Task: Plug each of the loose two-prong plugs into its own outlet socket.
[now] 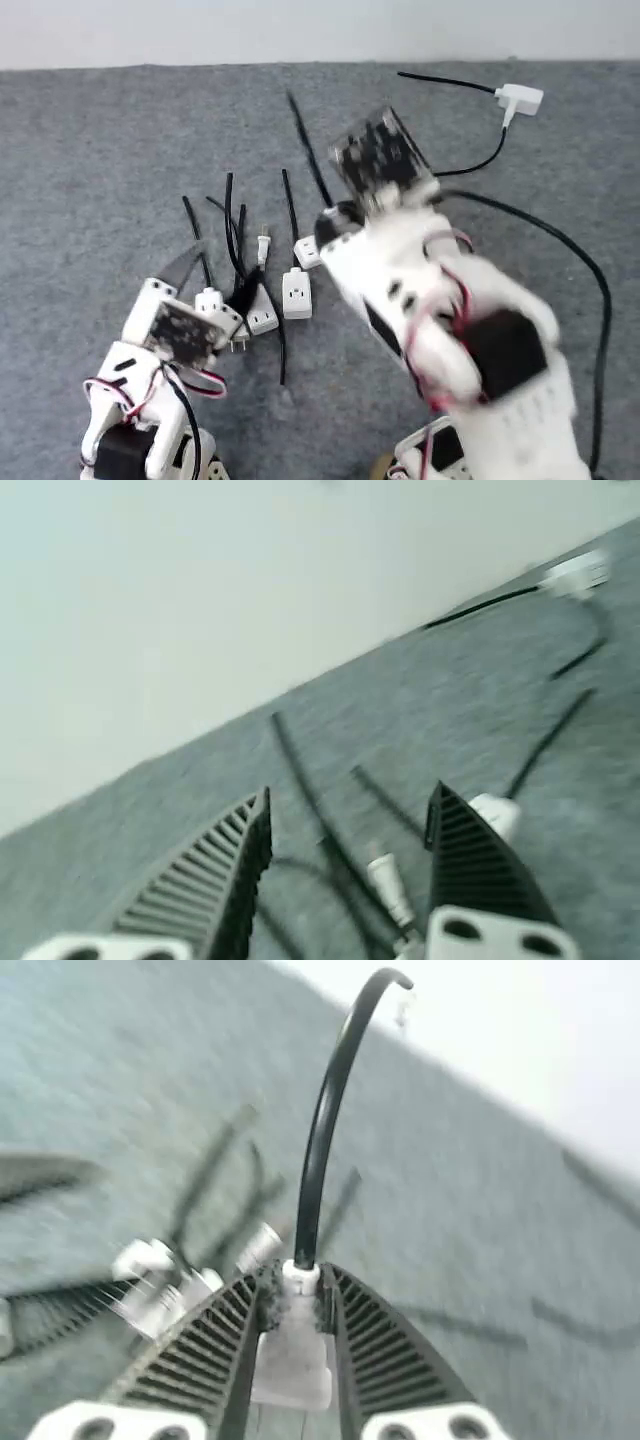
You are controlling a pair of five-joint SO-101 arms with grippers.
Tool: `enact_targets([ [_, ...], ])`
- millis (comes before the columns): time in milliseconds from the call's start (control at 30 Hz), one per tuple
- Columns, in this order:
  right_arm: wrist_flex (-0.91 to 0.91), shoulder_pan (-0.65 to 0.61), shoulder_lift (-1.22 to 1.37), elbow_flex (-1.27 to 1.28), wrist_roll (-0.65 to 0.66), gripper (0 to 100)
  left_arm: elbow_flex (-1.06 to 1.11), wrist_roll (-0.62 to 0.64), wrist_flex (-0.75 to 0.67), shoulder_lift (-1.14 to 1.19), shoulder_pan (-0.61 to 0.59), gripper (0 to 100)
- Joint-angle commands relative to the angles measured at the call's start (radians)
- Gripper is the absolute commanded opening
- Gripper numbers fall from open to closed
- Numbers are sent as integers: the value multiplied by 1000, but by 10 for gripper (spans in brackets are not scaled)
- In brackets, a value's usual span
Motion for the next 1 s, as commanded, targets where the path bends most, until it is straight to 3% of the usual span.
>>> enact_targets([
  [0,-31,-114,-125,-58,12,7,-124,6,-28,-14,196,239],
  [100,-28,-156,-137,-57,12,7,-188,6,-28,-14,276,239],
  [433,-36,-168,-148,75,9,7,-213,12,-32,-14,364,238],
  [667,15,-274,-148,71,5,7,-191,14,-48,-14,367,238],
  [967,47,-277,-148,72,11,7,-154,41,-40,-14,367,239],
])
